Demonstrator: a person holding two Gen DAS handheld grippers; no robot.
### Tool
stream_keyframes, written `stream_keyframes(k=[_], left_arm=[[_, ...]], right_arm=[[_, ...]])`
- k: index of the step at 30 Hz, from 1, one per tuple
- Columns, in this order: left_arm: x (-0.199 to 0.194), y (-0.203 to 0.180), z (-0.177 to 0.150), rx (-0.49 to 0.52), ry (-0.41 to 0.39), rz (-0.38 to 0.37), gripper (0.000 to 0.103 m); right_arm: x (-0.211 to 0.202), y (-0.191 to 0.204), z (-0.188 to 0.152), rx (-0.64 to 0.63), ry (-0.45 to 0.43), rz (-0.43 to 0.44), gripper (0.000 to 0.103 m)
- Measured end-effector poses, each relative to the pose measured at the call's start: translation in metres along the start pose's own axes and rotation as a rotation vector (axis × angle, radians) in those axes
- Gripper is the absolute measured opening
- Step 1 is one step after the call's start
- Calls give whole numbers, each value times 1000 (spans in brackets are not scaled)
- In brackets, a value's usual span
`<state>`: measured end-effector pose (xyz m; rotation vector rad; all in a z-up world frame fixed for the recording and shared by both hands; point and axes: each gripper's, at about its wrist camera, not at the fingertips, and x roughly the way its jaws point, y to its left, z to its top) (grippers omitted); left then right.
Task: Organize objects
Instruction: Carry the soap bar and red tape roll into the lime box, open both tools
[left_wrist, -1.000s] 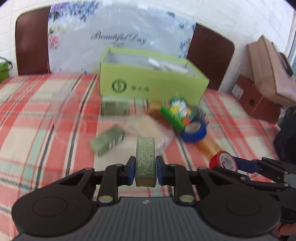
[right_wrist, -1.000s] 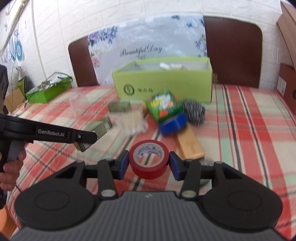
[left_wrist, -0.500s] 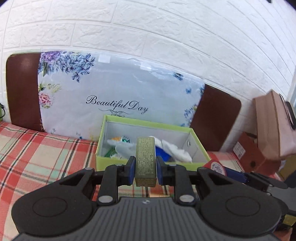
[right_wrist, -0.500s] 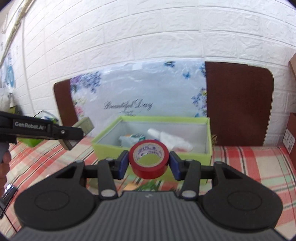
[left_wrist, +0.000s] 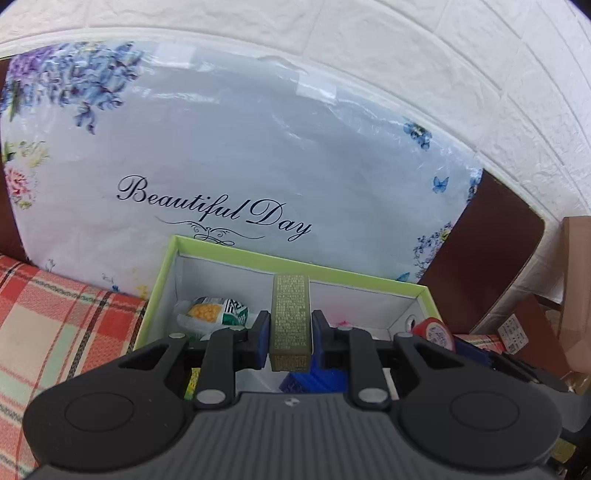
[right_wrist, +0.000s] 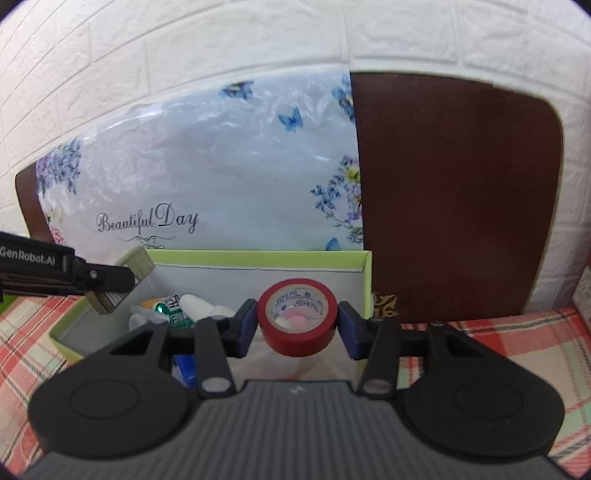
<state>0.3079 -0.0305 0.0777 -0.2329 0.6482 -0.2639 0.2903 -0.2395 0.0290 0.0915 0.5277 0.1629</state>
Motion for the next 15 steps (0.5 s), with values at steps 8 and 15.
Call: stream_keyframes(k=[8, 15], left_arm=[[17, 6, -15, 55, -107, 139, 95], [4, 10, -15, 61, -86, 181, 95]], right_arm=[[15, 7, -16, -46, -55, 62, 98], [6, 15, -16, -67, -21, 66, 103]])
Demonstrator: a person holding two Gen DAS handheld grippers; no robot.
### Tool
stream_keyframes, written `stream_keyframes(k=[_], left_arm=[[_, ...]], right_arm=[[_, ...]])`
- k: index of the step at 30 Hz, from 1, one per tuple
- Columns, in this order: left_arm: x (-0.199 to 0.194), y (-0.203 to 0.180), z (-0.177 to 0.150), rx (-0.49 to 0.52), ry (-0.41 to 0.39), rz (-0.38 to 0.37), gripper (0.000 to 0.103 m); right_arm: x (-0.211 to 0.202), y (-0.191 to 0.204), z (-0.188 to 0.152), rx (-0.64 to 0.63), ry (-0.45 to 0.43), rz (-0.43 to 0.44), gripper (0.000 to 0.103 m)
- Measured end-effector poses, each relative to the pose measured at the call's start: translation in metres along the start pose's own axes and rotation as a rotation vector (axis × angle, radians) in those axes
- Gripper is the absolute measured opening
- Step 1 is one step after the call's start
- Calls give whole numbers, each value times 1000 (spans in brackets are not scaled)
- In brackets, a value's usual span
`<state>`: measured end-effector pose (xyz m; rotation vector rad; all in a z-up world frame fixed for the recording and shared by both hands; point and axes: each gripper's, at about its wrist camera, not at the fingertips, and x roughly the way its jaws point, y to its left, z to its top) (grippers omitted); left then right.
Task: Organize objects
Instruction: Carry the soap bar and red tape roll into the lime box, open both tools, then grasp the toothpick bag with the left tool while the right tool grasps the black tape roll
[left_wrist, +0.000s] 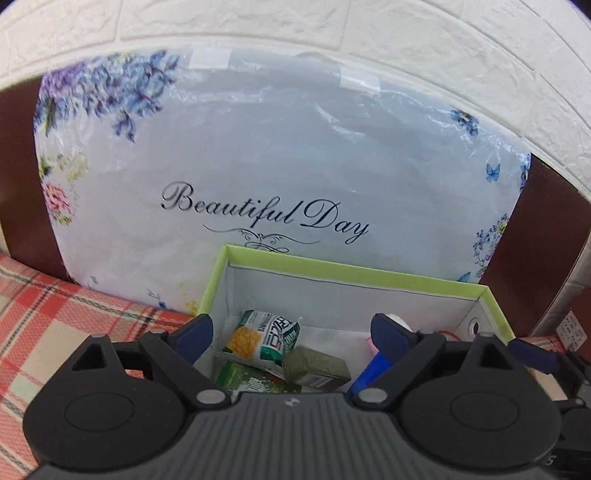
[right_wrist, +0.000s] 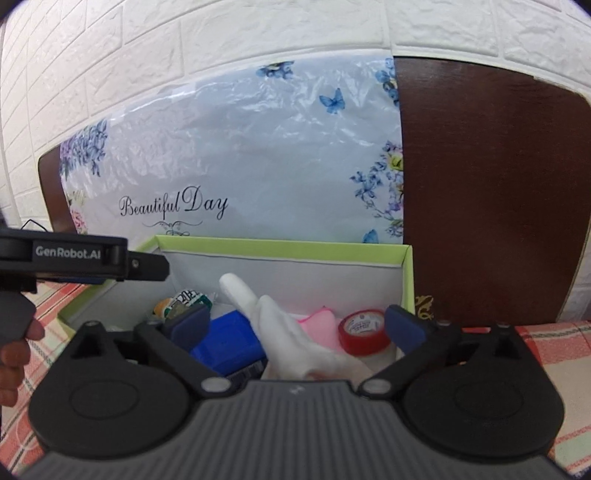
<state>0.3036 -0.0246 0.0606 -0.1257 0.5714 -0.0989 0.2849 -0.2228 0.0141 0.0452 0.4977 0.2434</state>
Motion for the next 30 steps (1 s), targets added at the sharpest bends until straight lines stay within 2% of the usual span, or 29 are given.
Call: stream_keyframes(k=[9, 16, 19, 23, 30], left_arm=[[-38, -2, 2, 12, -5, 53, 96], [-70, -5, -5, 45, 43, 48, 96], [-95, -10, -14, 79, 22, 46, 96], [-128, -15, -28, 112, -4, 24, 96], [-171, -16, -58, 146, -18, 14, 96]], right_arm=[[-30, 5, 4, 1, 42, -41, 103], [-60, 6, -1, 42, 114, -75, 103], [-82, 8, -3, 59, 112, -73, 103], [-108, 17, -9, 39, 140, -111, 103], [-159, 33, -27, 37, 134, -74, 103]])
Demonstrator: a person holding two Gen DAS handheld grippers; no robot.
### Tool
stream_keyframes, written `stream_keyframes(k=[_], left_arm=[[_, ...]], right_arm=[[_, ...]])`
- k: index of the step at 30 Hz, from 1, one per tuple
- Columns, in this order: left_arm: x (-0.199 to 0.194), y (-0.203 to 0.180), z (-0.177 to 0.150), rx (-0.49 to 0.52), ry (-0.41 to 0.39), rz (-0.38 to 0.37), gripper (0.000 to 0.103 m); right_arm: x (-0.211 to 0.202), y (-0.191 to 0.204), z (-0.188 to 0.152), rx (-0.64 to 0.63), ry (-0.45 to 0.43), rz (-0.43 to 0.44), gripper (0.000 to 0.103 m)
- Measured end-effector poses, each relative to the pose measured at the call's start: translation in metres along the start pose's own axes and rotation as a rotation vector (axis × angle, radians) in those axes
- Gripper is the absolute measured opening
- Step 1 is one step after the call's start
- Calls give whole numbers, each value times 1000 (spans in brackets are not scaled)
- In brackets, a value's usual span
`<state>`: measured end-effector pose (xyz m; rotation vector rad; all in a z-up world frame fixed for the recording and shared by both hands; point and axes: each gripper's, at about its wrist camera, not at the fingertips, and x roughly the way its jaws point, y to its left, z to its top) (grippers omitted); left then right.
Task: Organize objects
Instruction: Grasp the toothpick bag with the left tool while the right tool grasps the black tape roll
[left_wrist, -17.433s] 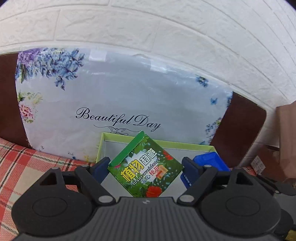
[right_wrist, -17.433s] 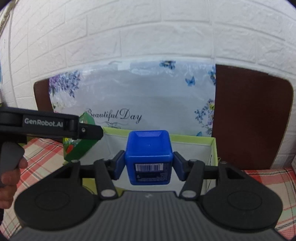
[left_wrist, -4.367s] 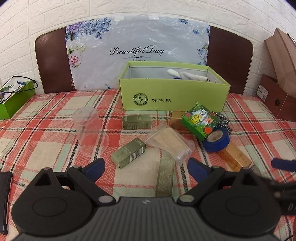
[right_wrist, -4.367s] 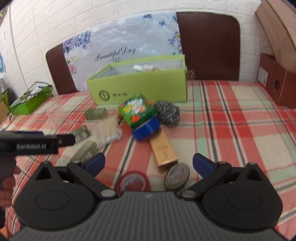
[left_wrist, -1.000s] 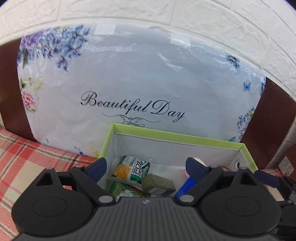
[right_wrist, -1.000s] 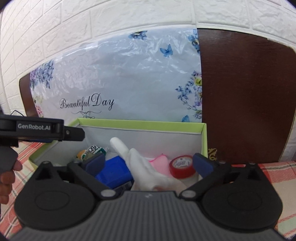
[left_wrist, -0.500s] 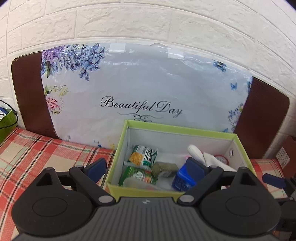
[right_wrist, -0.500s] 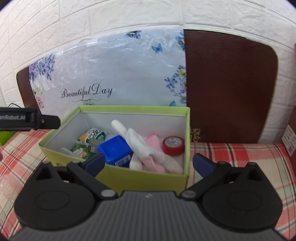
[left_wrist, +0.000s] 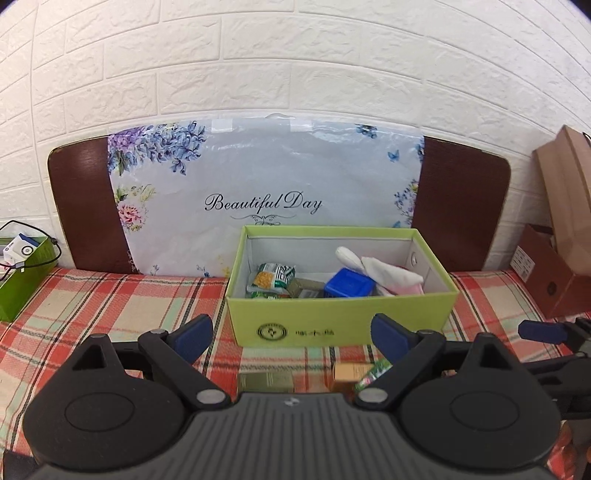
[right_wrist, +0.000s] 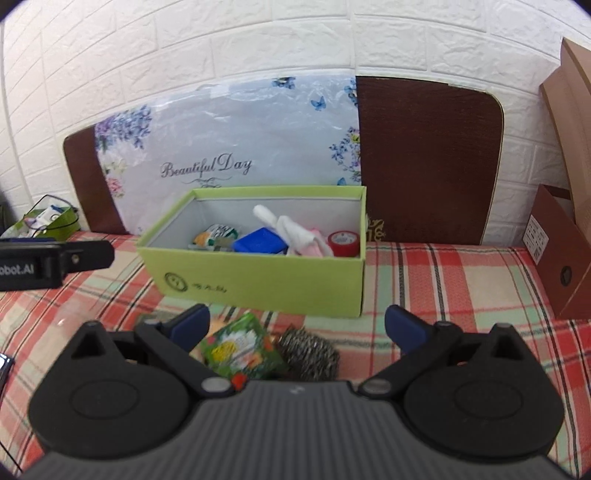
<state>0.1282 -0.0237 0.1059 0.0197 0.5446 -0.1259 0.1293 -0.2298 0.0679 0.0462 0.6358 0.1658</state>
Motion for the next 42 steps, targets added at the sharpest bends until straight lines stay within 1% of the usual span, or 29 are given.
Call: stream_keyframes(k=[5, 11, 16, 21, 25, 27, 28, 29, 30, 31, 32, 33, 34, 35, 37, 41, 42], left_arm=[[-18, -1, -21, 18, 6, 3, 96], [-35, 3, -48, -12, 26, -24, 96], [-48, 12, -80, -22, 43, -44, 96], [-51, 23, -112, -48, 80, -75, 96], [-45, 27, -130, -60, 114, -96, 96], [-40, 27, -134, -63, 129, -102, 95], [-37, 27, -136, -66, 136, -105, 95], [-35, 26, -136, -69, 144, -107, 95], [-31, 25, -136, -71, 151, -109, 95], [-28, 23, -136, -73, 154, -113, 95], [-25, 21, -135, -75, 156, -116, 95], [-22, 18, -133, -81, 158, -118, 95], [-18, 15, -131, -87, 160, -121, 95], [-13, 13, -128, -94, 160, -128, 95], [-2, 6, -122, -108, 163, -133, 95], [26, -5, -108, -130, 168, -133, 94], [36, -7, -104, -135, 175, -127, 90]], right_arm=[[-30, 11, -20, -45, -9, -14, 103], [-59, 18, -44, -62, -20, -1, 103], [-77, 18, -70, -66, -35, 4, 103], [-78, 18, -104, -83, -21, 12, 103], [-63, 13, -129, -38, 37, 33, 103], [-52, 8, -137, -16, 57, 20, 103], [-47, 5, -140, -1, 66, 9, 99], [-42, 1, -142, 17, 77, -4, 91], [-37, -2, -143, 37, 91, -13, 87], [-32, -6, -144, 56, 104, -20, 80], [-28, -9, -144, 73, 114, -27, 76], [-24, -11, -144, 85, 115, -33, 74], [-22, -13, -144, 92, 110, -36, 65], [-21, -14, -143, 94, 103, -39, 49], [-18, -14, -142, 94, 98, -43, 33], [-21, -11, -144, 68, 91, -19, 32], [-23, -10, -144, 61, 92, -12, 32]])
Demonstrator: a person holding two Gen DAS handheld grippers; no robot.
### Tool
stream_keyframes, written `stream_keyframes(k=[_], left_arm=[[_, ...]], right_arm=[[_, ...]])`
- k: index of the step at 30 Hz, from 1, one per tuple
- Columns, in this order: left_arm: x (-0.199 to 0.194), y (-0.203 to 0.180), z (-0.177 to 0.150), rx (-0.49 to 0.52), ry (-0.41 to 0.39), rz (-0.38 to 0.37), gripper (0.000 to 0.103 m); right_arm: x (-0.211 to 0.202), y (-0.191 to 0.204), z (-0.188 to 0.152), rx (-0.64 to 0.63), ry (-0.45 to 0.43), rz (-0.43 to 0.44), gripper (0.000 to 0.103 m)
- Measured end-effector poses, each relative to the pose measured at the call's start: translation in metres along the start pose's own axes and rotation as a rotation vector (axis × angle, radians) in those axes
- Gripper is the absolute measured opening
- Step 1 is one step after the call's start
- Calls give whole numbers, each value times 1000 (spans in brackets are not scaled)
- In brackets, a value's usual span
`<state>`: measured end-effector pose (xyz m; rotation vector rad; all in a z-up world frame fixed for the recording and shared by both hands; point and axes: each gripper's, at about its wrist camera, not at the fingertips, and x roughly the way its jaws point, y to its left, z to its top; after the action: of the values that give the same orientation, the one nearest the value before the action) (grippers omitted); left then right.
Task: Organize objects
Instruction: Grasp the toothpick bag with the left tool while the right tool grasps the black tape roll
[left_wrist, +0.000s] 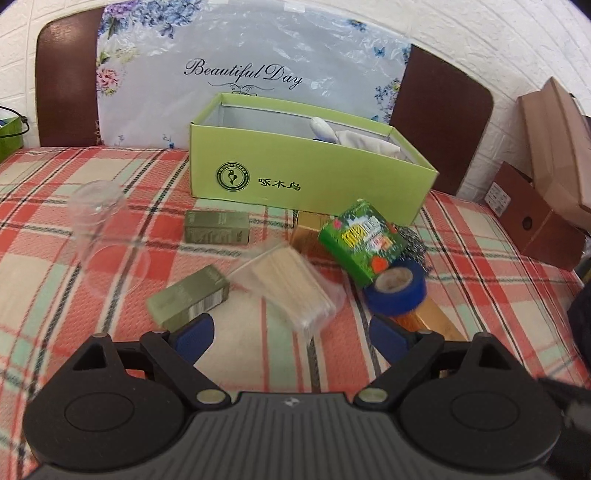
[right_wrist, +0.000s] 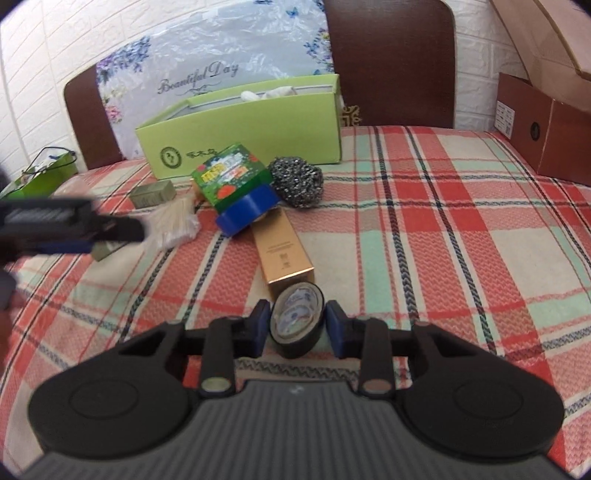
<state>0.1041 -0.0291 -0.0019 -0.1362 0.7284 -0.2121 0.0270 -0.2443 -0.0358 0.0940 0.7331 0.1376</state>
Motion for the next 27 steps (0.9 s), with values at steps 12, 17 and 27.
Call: stream_keyframes(k=[12, 17, 27], left_arm=[[38, 2, 11, -11, 86, -74, 19], [3, 9, -15, 96, 129, -127, 16], [-17, 12, -34, 66, 125, -66, 48]], right_arm=[[-18, 3, -11, -21, -15, 37, 32], [-18, 9, -15, -48, 4, 64, 32], [-18, 16, -18, -65, 10, 55, 42]])
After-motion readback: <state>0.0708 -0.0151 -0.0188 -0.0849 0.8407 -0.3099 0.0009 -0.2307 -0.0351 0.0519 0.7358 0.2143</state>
